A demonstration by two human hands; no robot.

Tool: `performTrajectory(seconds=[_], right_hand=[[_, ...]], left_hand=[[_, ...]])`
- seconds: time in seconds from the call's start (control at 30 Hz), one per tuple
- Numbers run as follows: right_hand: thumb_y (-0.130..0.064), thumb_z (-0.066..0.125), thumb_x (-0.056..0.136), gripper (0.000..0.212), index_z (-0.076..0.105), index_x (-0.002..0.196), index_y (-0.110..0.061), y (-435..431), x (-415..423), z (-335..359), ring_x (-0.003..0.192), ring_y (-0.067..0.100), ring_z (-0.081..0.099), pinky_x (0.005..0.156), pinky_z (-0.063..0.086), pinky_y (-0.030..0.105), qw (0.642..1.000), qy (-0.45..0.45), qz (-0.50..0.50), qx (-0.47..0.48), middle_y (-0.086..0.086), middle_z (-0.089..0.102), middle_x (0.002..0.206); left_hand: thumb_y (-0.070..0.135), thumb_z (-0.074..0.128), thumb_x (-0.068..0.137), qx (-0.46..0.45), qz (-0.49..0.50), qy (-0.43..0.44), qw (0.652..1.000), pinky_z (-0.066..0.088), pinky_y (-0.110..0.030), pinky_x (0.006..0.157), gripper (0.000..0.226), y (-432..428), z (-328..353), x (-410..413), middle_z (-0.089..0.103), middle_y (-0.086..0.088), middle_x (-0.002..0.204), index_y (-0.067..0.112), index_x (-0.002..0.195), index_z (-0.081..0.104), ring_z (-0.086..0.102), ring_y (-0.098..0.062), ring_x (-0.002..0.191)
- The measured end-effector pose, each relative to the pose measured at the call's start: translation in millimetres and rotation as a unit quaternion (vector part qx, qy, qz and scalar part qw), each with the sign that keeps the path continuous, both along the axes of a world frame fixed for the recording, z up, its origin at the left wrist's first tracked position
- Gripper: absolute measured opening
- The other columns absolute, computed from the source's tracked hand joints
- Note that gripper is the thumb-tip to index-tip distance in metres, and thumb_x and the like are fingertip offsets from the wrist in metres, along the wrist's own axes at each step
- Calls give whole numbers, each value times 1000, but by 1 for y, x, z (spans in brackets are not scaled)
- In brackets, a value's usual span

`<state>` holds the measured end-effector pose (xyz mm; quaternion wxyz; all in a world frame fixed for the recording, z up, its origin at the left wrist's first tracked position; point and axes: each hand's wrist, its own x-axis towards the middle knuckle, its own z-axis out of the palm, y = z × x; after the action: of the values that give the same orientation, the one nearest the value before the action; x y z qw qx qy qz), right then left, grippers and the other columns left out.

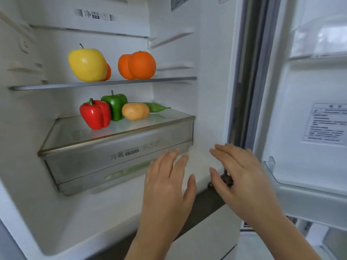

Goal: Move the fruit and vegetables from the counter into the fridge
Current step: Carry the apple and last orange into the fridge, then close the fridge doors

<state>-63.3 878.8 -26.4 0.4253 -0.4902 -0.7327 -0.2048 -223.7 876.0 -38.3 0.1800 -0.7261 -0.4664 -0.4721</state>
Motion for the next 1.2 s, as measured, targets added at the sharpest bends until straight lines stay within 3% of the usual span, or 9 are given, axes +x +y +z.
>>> performTrajectory(seconds=[0.27,0.47,0.57,0.77,0.87,1.03,1.2], right_hand=[[-29,47,82,35,65,105,-8,-73,92,-15,106,19,52,90,44,50,997,34,-59,28,8,67,107],[-31,46,82,38,66,105,-8,-154,186,-29,109,19,47,92,44,51,991,45,-123,3,10,66,109],[-31,46,81,38,67,102,-7,-202,236,-39,105,19,49,89,46,44,986,42,-162,-2,10,67,106],[-29,49,79,36,67,100,-6,-277,318,-56,97,24,58,88,44,50,973,36,-229,-21,12,68,102],[-21,60,75,32,67,103,-6,-294,346,-60,99,24,60,86,48,56,967,57,-248,-23,12,68,104],[-30,50,80,39,65,106,-7,-300,380,-63,100,30,63,83,49,55,963,60,-262,-30,11,67,107],[-22,60,74,36,65,106,-7,-287,411,-59,96,29,62,81,50,55,955,65,-290,-22,10,66,106]], left_hand=[[28,46,83,16,-78,38,996,49,-48,89,37,-53,-17,93,63,-9,116,11,113,59,58,-27,110],[27,47,82,11,-141,3,990,47,-44,92,35,-109,-40,188,63,-10,114,14,114,52,51,-24,111],[29,46,81,-26,-167,-1,986,50,-43,88,36,-146,-55,240,64,-9,112,12,111,57,52,-23,109],[29,45,82,-63,-219,40,973,48,-38,91,35,-209,-67,328,65,-4,111,14,111,57,58,-21,107],[28,45,82,-65,-249,41,965,43,-36,95,35,-220,-65,358,64,-5,111,13,110,59,51,-20,110],[28,44,83,-44,-257,58,964,45,-43,92,34,-211,-57,403,64,-5,112,15,113,54,52,-23,112],[25,43,82,-18,-262,49,964,42,-50,94,34,-185,-45,451,63,-8,113,12,110,57,54,-30,114]])
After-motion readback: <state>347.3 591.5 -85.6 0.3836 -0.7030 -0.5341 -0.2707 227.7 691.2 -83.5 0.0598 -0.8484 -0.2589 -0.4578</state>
